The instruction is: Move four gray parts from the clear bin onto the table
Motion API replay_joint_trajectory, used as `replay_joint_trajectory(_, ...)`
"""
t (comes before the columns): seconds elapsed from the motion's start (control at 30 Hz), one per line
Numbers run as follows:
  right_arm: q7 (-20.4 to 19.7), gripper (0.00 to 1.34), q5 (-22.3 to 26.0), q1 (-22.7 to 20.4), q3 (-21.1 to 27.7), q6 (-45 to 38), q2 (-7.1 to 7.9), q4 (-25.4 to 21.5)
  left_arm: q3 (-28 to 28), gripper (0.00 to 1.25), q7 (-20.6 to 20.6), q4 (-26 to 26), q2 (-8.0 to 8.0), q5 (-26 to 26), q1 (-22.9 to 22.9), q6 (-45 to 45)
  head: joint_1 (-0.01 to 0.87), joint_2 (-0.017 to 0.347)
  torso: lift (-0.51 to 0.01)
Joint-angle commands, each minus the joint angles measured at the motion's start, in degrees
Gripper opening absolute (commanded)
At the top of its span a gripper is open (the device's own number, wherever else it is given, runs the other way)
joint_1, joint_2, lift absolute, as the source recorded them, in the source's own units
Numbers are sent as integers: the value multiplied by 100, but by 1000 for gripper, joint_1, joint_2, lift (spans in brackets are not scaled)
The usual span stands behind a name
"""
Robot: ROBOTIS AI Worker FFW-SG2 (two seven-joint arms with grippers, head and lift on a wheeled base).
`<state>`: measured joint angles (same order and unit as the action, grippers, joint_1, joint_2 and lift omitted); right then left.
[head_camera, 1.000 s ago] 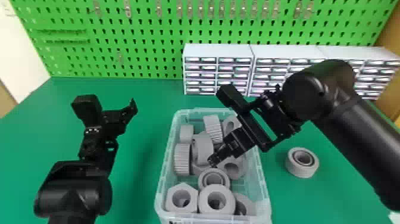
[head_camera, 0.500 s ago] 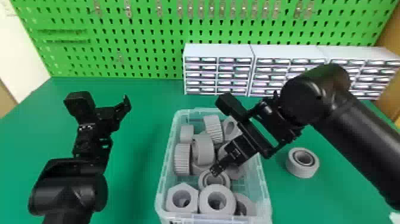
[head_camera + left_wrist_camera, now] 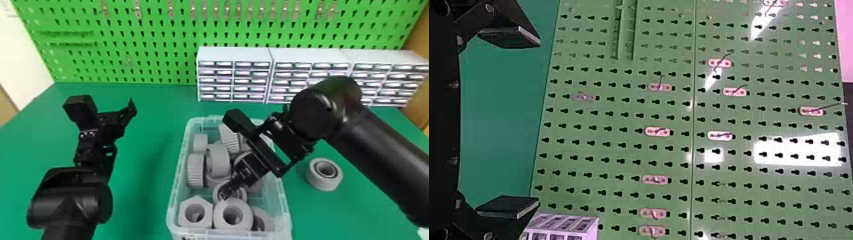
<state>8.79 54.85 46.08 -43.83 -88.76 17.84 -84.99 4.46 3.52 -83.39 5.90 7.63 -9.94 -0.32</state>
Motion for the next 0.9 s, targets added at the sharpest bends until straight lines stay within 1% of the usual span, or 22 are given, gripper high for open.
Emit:
replay_joint_trajectory(0.0,0,830,43,24,-73,-10,35,26,2,1086,0,-2,34,2,-25,-3,693,72,-52)
replay_joint_trajectory(0.2,0,830,149,32,-134,-36,158,35,11,1086,0,-2,43,-7,-61,-3,693,72,-52)
replay_joint_trajectory(0.47,0,830,166,50,-187,-98,263,61,73,1086,9,-2,52,-42,-61,-3,693,72,-52)
replay_joint_trajectory(0.87,0,830,263,76,-407,-124,255,219,73,1086,9,-2,52,-51,-87,-3,693,72,-52)
